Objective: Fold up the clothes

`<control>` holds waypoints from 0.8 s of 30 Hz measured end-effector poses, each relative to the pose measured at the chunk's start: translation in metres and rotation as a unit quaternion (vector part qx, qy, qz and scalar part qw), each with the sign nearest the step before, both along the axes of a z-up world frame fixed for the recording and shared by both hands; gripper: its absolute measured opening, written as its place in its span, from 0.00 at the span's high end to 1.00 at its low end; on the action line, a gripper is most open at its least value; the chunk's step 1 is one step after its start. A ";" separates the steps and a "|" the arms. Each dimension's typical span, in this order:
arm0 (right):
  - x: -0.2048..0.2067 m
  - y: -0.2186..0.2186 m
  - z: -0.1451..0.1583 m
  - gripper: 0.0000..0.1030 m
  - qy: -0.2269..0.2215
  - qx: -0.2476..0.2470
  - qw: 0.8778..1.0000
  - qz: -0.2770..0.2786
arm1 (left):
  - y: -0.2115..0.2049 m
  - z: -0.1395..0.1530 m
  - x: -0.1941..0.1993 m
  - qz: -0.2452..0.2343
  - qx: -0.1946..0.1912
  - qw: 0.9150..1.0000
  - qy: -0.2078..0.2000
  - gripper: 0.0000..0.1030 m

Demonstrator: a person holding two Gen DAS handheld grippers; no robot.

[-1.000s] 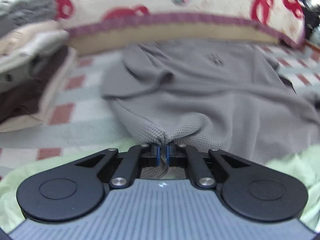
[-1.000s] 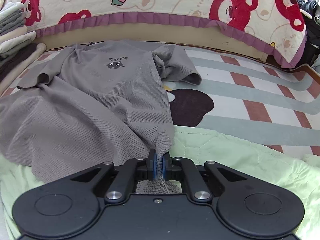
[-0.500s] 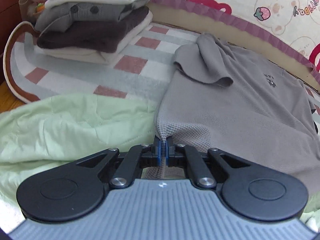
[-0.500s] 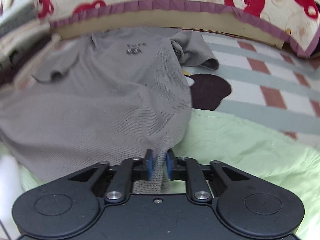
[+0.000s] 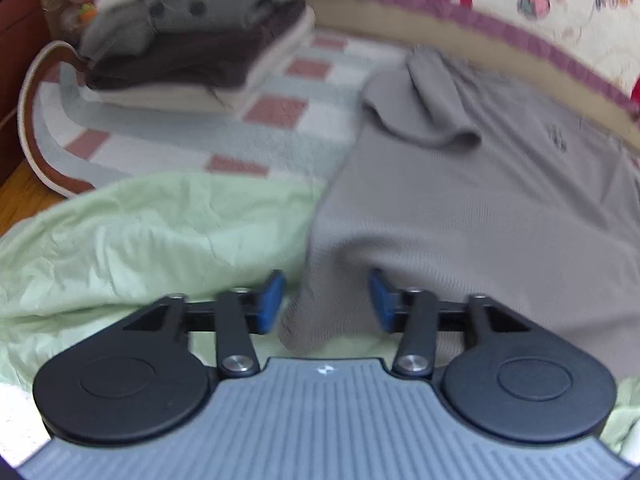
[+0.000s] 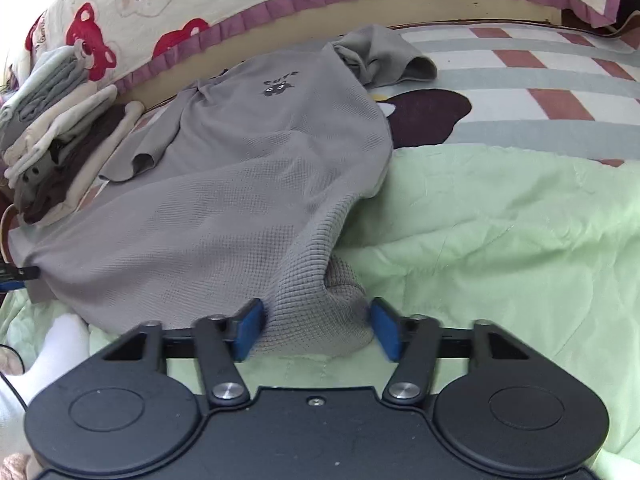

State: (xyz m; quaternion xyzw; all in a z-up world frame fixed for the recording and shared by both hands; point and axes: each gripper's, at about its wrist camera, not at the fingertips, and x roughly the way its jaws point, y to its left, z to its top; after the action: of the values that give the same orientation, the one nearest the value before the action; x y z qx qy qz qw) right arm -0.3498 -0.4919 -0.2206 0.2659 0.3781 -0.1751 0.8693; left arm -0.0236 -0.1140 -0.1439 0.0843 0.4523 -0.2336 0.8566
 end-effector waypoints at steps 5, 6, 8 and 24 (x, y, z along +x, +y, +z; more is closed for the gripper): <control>0.007 0.012 0.029 0.96 -0.075 -0.037 0.995 0.050 | -0.023 0.008 -0.022 -0.084 -0.003 0.996 -0.038 0.90; 0.016 0.009 0.032 0.96 -0.078 -0.042 0.995 0.049 | -0.029 0.007 -0.018 -0.088 -0.003 0.995 -0.035 0.91; 0.034 0.001 0.039 0.96 -0.084 -0.049 0.994 0.047 | -0.042 0.005 -0.005 -0.093 0.003 0.995 -0.040 0.94; 0.081 -0.039 0.053 0.49 -0.061 -0.067 0.996 -0.020 | -0.037 -0.005 0.041 -0.045 -0.040 0.998 -0.024 0.91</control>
State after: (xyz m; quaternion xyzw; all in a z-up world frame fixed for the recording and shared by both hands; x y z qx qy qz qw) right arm -0.2689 -0.5308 -0.1680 0.2245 0.3066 -0.2007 0.9029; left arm 0.0173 -0.1512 -0.1493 0.0760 0.4180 -0.2875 0.8584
